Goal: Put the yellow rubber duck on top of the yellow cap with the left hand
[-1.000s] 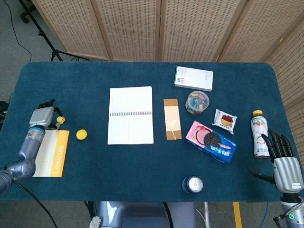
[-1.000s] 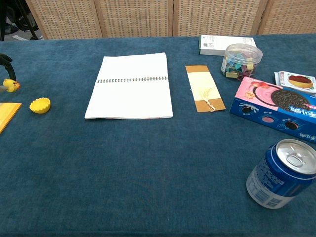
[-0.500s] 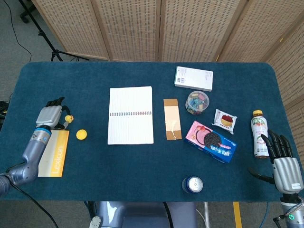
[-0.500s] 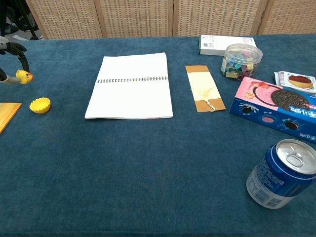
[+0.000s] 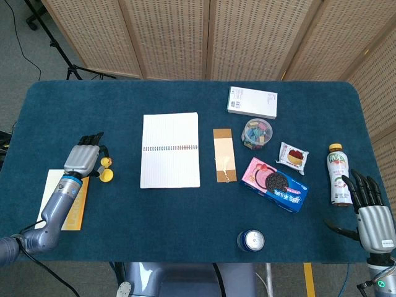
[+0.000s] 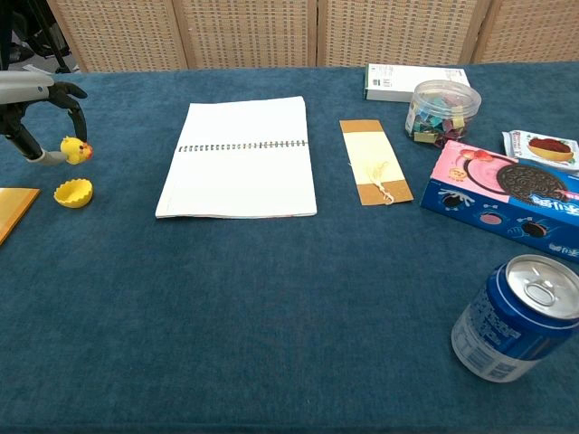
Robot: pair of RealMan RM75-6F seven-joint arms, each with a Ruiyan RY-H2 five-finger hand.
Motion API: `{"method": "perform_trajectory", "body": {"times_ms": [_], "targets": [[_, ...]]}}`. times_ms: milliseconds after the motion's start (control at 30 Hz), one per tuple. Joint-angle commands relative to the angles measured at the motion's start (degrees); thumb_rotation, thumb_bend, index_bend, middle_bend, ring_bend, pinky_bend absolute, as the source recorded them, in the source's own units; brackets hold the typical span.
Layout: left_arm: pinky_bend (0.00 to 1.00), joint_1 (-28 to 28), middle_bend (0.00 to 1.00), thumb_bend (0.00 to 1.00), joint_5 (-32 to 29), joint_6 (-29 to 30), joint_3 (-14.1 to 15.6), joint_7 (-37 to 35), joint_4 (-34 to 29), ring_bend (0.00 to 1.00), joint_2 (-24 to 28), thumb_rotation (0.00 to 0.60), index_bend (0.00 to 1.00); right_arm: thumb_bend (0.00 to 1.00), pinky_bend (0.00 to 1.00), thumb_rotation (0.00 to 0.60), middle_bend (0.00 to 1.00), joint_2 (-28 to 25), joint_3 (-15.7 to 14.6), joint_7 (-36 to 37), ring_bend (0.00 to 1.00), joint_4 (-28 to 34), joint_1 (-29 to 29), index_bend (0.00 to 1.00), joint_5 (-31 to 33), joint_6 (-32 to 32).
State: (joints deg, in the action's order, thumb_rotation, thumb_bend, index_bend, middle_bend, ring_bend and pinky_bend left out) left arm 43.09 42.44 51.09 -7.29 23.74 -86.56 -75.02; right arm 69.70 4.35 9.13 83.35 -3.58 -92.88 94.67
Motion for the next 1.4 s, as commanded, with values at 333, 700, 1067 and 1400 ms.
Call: {"method": "perform_trajectory", "body": {"times_ms": [333,700,1067,1400], "targets": [[0.0,-0.5,0.0,0.38,-0.5,1.2,2.0,2.0,0.0,0.0,-1.0,0.6,0.48,0.0,0.0,0.6,0.0,-0.2,0.0,0.0,0.0,0.0,0.1,0.04,-0.1,0.1],[0.0,-0.7,0.0,0.38,-0.4,1.3,2.6,2.7,-0.2,0.0,-1.6,0.6,0.48,0.0,0.0,0.6,0.0,-0.5,0.0,0.5,0.0,0.0,0.0,0.04,0.0,-0.1],[0.0,-0.8,0.0,0.38,-0.6,1.2,3.1,3.3,-0.5,0.0,-1.9,0.6,0.48,0.0,0.0,0.6,0.0,-0.5,0.0,0.4,0.0,0.1,0.1,0.04,-0.1,0.1],[0.0,-0.1,0.0,0.33,-2.4,0.6,3.5,4.9,-0.7,0.0,-1.6,0.6,0.37,0.0,0.0,0.6,0.0,-0.5,0.1,0.5,0.0,0.1,0.0,0.04,0.0,0.1]]}}
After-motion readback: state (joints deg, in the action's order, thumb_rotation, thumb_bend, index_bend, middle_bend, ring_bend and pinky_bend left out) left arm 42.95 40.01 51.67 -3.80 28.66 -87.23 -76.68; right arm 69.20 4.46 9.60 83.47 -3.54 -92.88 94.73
